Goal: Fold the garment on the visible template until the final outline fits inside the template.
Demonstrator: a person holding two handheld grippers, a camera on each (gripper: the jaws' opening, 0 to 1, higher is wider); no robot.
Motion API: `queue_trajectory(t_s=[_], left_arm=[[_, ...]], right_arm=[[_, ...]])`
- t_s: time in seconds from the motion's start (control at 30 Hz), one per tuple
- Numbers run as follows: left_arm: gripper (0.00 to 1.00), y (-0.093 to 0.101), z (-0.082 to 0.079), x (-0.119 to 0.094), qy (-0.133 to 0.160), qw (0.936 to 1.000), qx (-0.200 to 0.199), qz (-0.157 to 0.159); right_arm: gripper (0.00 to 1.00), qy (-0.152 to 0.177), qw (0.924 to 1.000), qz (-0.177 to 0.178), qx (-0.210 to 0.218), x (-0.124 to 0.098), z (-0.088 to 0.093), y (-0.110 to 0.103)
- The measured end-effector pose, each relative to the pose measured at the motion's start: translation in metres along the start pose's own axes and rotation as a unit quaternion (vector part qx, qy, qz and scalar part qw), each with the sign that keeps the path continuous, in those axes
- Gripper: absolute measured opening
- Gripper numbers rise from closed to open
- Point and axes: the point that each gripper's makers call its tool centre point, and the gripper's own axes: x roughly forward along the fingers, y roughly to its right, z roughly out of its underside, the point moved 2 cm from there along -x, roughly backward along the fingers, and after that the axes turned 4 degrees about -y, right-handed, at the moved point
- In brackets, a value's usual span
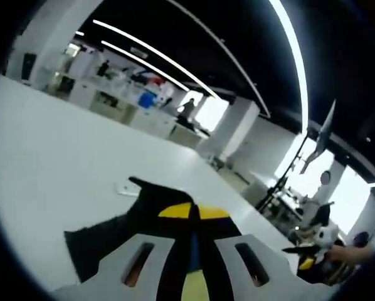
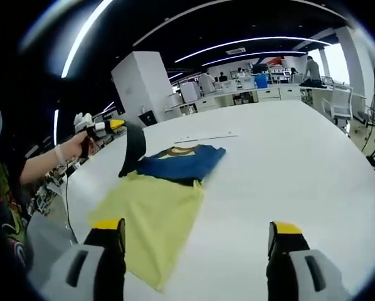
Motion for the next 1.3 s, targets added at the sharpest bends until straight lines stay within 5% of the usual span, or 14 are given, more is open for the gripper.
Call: queue_trajectory(t_s=[0.3, 0.5, 1.13, 1.3], left_arm=[[0.00, 0.026, 0.015, 0.057, -0.012, 0.9992, -0.012, 0.035], [0.00, 0.024, 0.046, 0.095, -0.039, 0.9980, -0.026, 0.042], [0.00, 0.032, 0.160, 0.138, -0.189, 0.9798, 0.037, 0.054], [0.00, 0.032, 0.175, 0.142, -0.212, 0.9752, 0.032, 0.054]], right_arm=[[0.94, 0.003, 0.9998, 0.001, 0.021, -0.001, 0.014, 0.010], [0.94, 0.004, 0.9993, 0.004, 0.036, -0.002, 0.025, 0.015], [0.94, -0.001, 0.9984, 0.005, 0.056, 0.002, 0.041, 0.017], [0.94, 0.000, 0.9981, 0.006, 0.061, 0.002, 0.041, 0.019]])
